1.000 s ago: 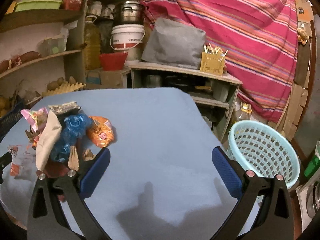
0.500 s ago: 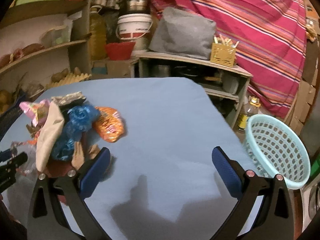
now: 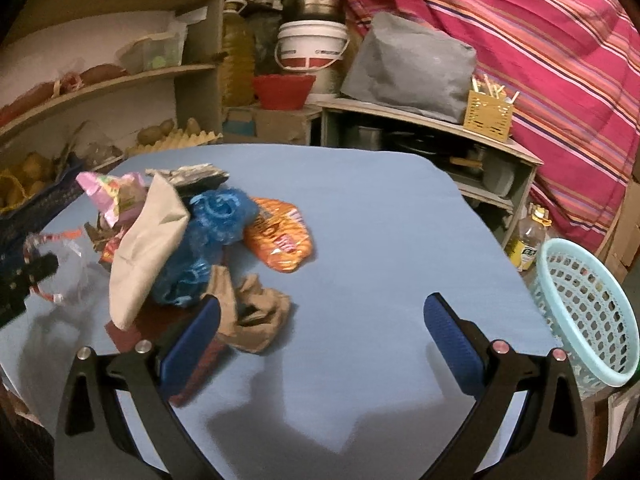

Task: Collect trash
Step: 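Grasp the brown paper bag with the right tool while the left tool holds the wrapper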

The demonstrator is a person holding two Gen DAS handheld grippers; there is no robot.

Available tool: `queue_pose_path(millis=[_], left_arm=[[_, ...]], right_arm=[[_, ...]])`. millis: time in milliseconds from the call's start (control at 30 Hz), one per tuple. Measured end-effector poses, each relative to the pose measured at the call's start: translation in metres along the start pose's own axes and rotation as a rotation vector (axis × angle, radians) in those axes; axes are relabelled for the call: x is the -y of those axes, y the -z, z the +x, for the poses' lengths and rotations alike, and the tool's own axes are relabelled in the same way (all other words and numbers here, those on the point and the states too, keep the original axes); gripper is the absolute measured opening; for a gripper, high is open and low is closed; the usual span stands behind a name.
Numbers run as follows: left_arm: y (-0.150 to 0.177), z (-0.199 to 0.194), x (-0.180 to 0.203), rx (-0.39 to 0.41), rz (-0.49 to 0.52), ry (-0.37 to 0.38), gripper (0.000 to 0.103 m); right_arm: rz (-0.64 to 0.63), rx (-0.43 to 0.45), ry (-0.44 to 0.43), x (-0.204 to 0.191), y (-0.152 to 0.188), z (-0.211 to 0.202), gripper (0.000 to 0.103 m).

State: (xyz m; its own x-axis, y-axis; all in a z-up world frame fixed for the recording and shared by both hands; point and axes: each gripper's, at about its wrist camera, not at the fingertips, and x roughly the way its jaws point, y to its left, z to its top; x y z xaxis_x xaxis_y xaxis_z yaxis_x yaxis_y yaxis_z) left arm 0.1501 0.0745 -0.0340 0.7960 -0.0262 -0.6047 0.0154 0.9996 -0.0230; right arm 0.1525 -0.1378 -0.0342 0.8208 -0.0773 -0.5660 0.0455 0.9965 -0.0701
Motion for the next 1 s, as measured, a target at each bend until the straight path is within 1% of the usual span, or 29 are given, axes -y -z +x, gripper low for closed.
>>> queue_pose_path(millis=[200, 300, 400, 533, 600, 633, 700, 733, 767, 933, 1000], left_arm=[[-0.009, 0.000, 0.000, 0.015, 0.006, 0.011, 0.045], [-0.011, -0.001, -0.001, 0.027, 0.012, 0.006, 0.045], [-0.011, -0.001, -0.006, 0.025, -0.007, 0.009, 0.045], [-0.010, 0.001, -0.010, 0.019, -0.020, -0.004, 0.045], [-0.010, 0.001, -0.012, 0.020, -0.028, -0.008, 0.045], [-0.010, 0.001, -0.013, 0.021, -0.029, -0.010, 0.045], [-0.009, 0.001, -0.015, 0.020, -0.030, -0.014, 0.045], [-0.009, 0.002, -0.015, 0.020, -0.030, -0.016, 0.045], [-0.008, 0.002, -0.014, 0.021, -0.030, -0.017, 0.045], [-0.007, 0.003, -0.015, 0.017, -0.033, -0.016, 0.045], [-0.007, 0.003, -0.015, 0.019, -0.037, -0.013, 0.045]], right_arm=[[-0.055, -0.038, 0.013, -0.026, 0.003, 0.014, 0.099], [-0.066, -0.067, 0.015, -0.033, 0.003, 0.020, 0.099], [-0.075, -0.080, 0.028, -0.037, 0.000, 0.024, 0.099], [-0.044, -0.112, 0.030, -0.032, -0.003, 0.030, 0.096], [-0.039, -0.120, 0.032, -0.031, -0.004, 0.033, 0.083], [-0.039, -0.133, 0.028, -0.030, -0.004, 0.036, 0.081], [-0.030, -0.157, 0.004, -0.030, -0.004, 0.040, 0.069], [-0.026, -0.163, -0.005, -0.029, -0.003, 0.041, 0.066], [-0.020, -0.170, -0.019, -0.028, -0.003, 0.042, 0.059], [0.020, -0.167, -0.067, -0.016, -0.006, 0.040, 0.056], [0.024, -0.146, -0.056, -0.011, -0.007, 0.035, 0.056]])
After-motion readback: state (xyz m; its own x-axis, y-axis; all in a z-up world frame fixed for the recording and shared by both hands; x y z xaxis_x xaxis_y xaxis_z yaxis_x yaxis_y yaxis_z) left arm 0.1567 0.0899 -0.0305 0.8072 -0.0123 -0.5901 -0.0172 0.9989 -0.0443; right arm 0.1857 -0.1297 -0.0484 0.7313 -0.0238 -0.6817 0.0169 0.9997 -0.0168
